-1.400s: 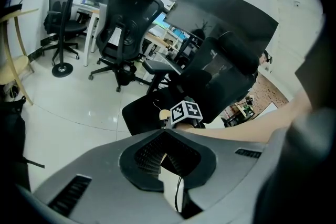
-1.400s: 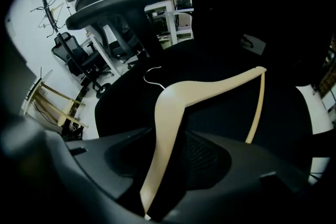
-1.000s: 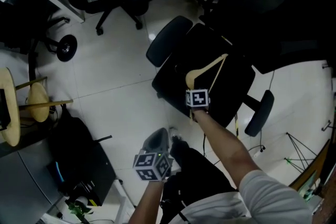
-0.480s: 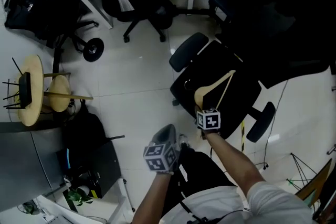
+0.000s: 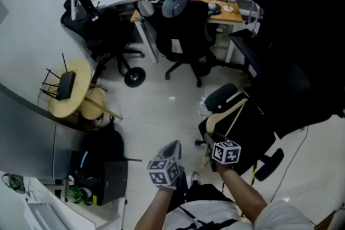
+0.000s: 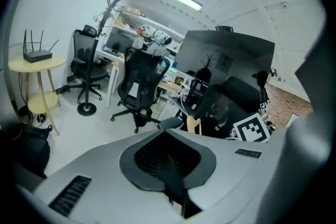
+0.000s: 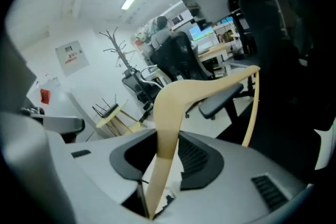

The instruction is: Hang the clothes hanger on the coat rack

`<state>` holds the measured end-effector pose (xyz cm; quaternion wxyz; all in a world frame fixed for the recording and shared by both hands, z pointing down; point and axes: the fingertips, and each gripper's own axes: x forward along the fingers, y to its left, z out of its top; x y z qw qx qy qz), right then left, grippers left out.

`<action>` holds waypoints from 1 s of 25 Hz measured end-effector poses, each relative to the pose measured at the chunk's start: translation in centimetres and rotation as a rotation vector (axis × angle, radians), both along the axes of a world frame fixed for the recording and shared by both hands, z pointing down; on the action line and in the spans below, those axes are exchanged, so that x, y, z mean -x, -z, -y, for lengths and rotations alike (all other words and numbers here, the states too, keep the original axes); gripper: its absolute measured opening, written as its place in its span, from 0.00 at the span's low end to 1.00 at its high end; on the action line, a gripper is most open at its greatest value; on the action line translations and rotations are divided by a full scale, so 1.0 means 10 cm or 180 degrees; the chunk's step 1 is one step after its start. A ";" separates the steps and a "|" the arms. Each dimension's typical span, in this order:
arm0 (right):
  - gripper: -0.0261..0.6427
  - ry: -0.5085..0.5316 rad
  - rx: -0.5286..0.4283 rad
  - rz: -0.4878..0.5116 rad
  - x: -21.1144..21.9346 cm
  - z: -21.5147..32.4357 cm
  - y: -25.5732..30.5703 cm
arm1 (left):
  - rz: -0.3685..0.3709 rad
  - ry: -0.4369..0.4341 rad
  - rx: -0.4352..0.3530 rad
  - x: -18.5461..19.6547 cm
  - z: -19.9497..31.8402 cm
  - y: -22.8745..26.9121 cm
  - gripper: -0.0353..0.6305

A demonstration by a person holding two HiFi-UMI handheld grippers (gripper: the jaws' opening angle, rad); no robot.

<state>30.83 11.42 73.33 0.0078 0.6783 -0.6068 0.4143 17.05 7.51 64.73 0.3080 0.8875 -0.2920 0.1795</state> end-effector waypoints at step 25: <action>0.25 0.1468 -0.1288 0.1078 2.34 3.18 2.62 | -0.0470 0.0770 -0.1069 1.89 2.87 2.16 0.03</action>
